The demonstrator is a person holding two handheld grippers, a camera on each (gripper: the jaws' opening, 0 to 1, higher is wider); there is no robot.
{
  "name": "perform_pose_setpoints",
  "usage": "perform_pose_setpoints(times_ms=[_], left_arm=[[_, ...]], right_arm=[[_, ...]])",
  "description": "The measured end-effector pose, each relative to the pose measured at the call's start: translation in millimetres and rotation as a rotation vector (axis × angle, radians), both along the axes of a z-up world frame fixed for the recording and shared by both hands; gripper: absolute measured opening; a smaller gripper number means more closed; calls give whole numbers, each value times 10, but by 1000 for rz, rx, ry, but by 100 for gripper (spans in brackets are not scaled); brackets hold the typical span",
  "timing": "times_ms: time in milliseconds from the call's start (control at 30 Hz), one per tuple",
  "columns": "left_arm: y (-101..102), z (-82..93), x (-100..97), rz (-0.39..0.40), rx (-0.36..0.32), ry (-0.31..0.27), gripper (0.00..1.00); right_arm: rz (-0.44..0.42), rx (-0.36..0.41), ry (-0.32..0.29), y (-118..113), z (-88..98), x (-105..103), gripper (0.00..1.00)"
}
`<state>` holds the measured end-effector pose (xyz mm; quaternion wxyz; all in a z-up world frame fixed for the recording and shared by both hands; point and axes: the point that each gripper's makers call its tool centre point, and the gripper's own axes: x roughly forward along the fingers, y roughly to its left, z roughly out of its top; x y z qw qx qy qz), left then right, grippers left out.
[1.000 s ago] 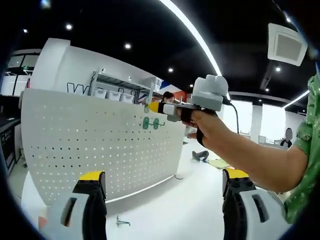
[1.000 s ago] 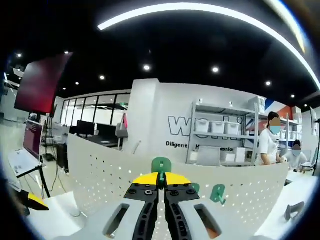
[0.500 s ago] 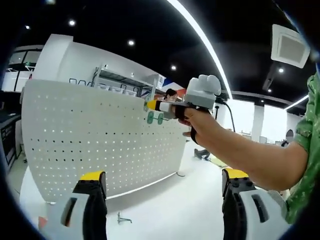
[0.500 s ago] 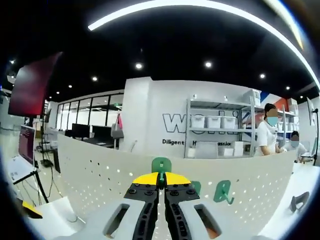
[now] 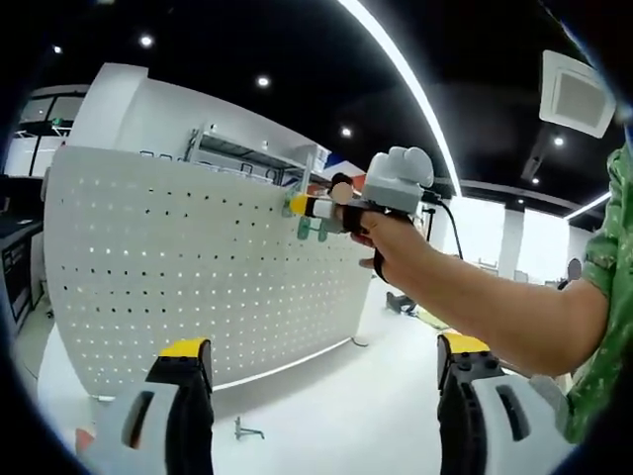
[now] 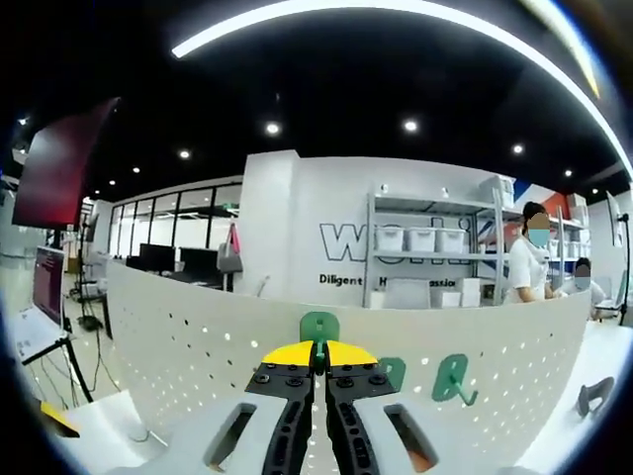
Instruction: Insert the hook assembly into the mounting plate slot until the hook locks in place.
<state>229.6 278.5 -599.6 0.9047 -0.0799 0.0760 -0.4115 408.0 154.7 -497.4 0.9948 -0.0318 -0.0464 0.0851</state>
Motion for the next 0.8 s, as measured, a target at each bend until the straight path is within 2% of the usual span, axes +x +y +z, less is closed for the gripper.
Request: perform_pose_setpoints(times_ms=[800], left_arm=[[11, -11, 32, -4, -5, -1, 96]], right_arm=[[-6, 5, 10, 0, -53, 50, 1]])
